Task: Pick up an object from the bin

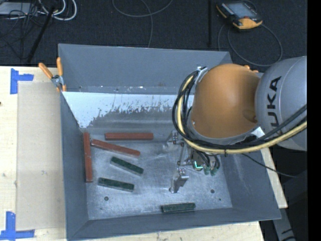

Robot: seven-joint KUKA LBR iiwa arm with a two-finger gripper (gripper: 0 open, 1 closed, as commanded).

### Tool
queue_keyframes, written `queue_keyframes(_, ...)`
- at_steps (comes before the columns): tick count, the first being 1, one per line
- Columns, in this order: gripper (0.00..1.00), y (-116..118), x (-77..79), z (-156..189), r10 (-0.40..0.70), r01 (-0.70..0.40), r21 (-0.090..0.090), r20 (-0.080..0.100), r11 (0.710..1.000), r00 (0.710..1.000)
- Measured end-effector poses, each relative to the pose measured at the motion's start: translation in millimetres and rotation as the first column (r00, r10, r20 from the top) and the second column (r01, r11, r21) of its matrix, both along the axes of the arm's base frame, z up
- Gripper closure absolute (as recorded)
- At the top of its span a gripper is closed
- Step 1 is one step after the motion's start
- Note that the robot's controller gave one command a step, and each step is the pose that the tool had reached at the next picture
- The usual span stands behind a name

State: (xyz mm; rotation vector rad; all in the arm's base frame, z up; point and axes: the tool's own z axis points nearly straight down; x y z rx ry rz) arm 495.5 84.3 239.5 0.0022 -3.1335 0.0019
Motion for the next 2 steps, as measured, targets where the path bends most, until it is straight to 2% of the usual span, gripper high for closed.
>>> queue_keyframes(1,0.0,0,1.3,3,-0.003,0.003,0.001,0.006,1.0,1.0)
queue_keyframes(2,0.0,32,40.8,-73,0.061,-0.061,0.002,0.013,0.998,0.998)
